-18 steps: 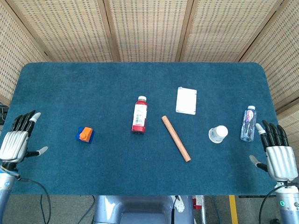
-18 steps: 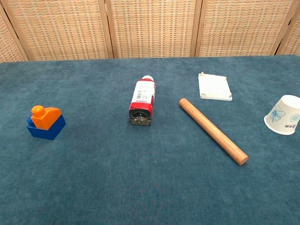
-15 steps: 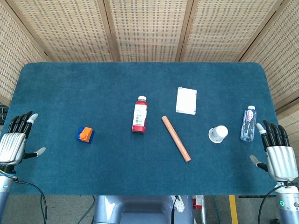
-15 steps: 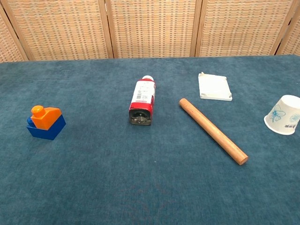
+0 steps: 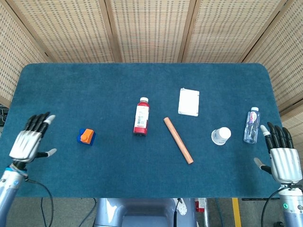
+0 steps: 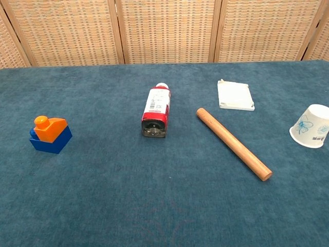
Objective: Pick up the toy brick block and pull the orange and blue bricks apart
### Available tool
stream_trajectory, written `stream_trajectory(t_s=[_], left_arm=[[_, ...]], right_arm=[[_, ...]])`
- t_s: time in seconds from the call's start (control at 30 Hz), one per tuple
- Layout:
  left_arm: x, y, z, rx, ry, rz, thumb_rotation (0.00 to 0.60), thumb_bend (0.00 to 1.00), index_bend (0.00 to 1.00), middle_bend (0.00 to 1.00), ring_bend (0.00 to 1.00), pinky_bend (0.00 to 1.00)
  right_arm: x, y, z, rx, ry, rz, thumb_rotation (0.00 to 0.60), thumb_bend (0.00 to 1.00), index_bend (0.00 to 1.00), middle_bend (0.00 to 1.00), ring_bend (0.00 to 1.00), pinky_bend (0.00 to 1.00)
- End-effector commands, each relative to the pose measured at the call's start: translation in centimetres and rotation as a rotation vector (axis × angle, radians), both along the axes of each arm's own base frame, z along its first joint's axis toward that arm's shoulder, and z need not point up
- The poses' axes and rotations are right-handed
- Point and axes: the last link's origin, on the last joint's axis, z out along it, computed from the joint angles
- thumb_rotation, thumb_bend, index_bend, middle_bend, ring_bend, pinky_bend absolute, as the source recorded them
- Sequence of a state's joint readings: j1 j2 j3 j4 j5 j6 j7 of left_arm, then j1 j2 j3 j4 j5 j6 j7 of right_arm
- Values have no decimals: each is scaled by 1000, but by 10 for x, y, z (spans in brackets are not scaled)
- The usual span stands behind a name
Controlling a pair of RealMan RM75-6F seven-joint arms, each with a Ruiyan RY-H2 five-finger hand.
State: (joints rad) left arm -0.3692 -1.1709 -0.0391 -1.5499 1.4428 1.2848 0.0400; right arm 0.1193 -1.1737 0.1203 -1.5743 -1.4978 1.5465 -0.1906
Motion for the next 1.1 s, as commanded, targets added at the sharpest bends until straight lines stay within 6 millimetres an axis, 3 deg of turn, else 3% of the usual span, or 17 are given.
stream_trajectory(t_s=[0.03, 0.23, 0.43, 0.8, 1.1], left_arm=[[17, 38, -22, -117, 78, -136, 600, 62, 62, 18, 16, 0], [17, 62, -56, -204, 139, -212, 600, 99, 155, 118, 119, 0], [18, 72, -84, -268, 113, -210, 600, 122, 169, 133, 130, 0], [14, 77, -93, -273, 123, -220, 600, 132, 179, 146, 138, 0], [10, 82, -87, -257, 166, -225, 600, 137, 186, 150, 138, 0]], right_arm=[[-2, -2, 0, -3, 2, -8, 600, 0, 0, 0, 0, 0], [-5, -5, -1, -6, 6, -25, 600, 0, 0, 0, 0, 0], [-5, -6, -3, -5, 11, -34, 600, 0, 0, 0, 0, 0], [-6, -7, -4, -2, 8, -43, 600, 0, 0, 0, 0, 0], [-8, -8, -4, 1, 2, -48, 600, 0, 0, 0, 0, 0]])
